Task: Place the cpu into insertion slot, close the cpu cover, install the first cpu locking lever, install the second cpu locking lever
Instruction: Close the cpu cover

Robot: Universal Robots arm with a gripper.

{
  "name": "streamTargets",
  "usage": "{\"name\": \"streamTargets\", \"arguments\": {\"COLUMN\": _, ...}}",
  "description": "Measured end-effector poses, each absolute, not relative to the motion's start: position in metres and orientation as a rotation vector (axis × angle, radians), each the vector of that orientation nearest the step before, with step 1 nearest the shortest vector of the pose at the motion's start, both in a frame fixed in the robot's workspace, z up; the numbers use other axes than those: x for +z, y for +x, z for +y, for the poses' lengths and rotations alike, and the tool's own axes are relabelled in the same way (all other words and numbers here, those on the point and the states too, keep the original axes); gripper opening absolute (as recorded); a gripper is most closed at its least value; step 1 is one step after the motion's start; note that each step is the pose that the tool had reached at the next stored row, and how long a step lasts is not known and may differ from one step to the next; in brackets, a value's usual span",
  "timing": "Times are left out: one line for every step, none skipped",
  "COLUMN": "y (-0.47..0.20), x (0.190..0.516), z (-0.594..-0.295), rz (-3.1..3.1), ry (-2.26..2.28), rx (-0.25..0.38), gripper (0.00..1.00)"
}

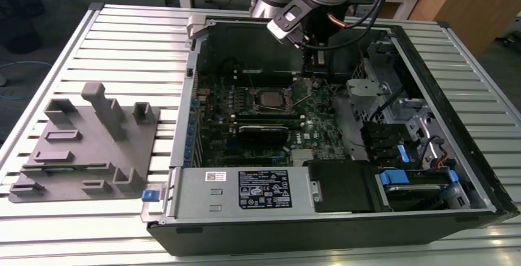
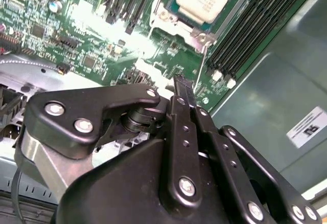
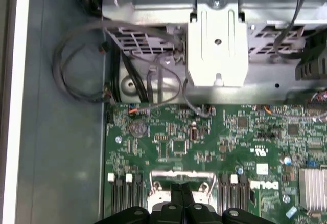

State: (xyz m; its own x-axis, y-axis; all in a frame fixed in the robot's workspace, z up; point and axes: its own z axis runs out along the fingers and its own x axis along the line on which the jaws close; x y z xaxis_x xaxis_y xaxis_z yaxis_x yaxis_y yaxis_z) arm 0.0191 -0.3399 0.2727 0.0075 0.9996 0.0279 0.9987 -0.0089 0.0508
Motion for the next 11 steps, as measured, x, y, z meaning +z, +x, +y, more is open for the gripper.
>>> {"name": "streamTargets", "arguments": {"y": 0.021, "x": 0.273, "z": -0.340, "rz": 2.200, "ry": 2.218, "rx": 0.087, "gripper": 0.10}}
{"name": "streamTargets", "arguments": {"y": 0.024, "x": 0.273, "z": -0.340, "rz": 2.200, "ry": 2.218, "rx": 0.087, "gripper": 0.10}}
{"name": "streamTargets", "arguments": {"y": 0.026, "x": 0.273, "z": -0.340, "rz": 2.200, "ry": 2.218, "rx": 0.087, "gripper": 0.10}}
{"name": "streamTargets", "arguments": {"y": 0.028, "x": 0.273, "z": -0.340, "rz": 2.200, "ry": 2.218, "rx": 0.087, "gripper": 0.10}}
{"name": "streamTargets", "arguments": {"y": 0.030, "x": 0.273, "z": -0.340, "rz": 2.200, "ry": 2.218, "rx": 0.087, "gripper": 0.10}}
{"name": "streamTargets", "arguments": {"y": 0.031, "x": 0.273, "z": -0.340, "rz": 2.200, "ry": 2.218, "rx": 0.087, "gripper": 0.10}}
{"name": "streamTargets", "arguments": {"y": 0.032, "x": 0.273, "z": -0.340, "rz": 2.200, "ry": 2.218, "rx": 0.087, "gripper": 0.10}}
{"name": "streamTargets", "arguments": {"y": 0.033, "x": 0.273, "z": -0.340, "rz": 2.200, "ry": 2.218, "rx": 0.087, "gripper": 0.10}}
{"name": "streamTargets", "arguments": {"y": 0.033, "x": 0.273, "z": -0.340, "rz": 2.200, "ry": 2.218, "rx": 0.087, "gripper": 0.10}}
{"name": "streamTargets", "arguments": {"y": 0.033, "x": 0.273, "z": -0.340, "rz": 2.200, "ry": 2.218, "rx": 0.087, "gripper": 0.10}}
{"name": "streamTargets", "arguments": {"y": 0.033, "x": 0.273, "z": -0.340, "rz": 2.200, "ry": 2.218, "rx": 0.087, "gripper": 0.10}}
